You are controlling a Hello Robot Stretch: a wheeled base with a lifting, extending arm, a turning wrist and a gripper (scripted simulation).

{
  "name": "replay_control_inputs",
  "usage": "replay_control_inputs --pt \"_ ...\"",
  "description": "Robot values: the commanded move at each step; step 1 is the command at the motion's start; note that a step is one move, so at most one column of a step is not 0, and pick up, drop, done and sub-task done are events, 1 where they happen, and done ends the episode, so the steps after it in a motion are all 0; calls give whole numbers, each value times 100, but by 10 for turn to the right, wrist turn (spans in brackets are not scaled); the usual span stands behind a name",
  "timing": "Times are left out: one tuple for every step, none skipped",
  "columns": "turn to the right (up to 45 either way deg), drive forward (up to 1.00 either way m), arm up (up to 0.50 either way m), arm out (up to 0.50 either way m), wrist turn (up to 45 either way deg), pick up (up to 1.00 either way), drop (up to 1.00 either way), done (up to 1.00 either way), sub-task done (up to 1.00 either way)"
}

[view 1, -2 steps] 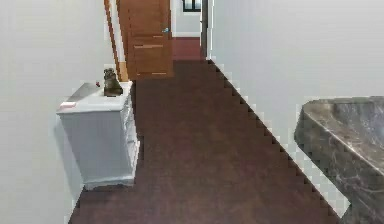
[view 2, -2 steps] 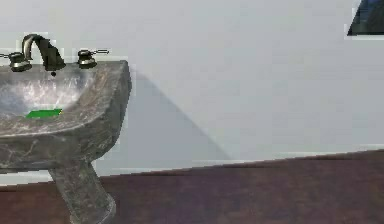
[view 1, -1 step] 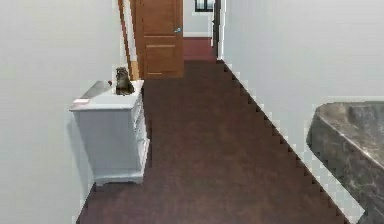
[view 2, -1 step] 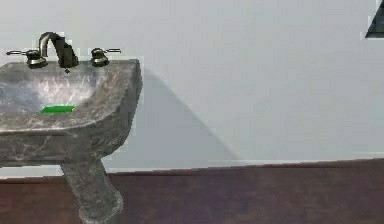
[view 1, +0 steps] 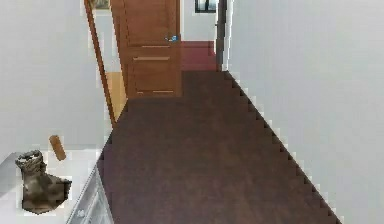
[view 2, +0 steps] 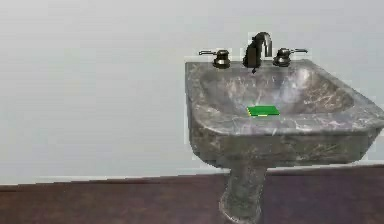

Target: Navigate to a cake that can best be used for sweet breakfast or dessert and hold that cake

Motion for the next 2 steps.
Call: replay_control_inputs --pt "-330 0 0 0 0 0 0 0 0" --pt "0 5 0 0 0 0 0 0 0"
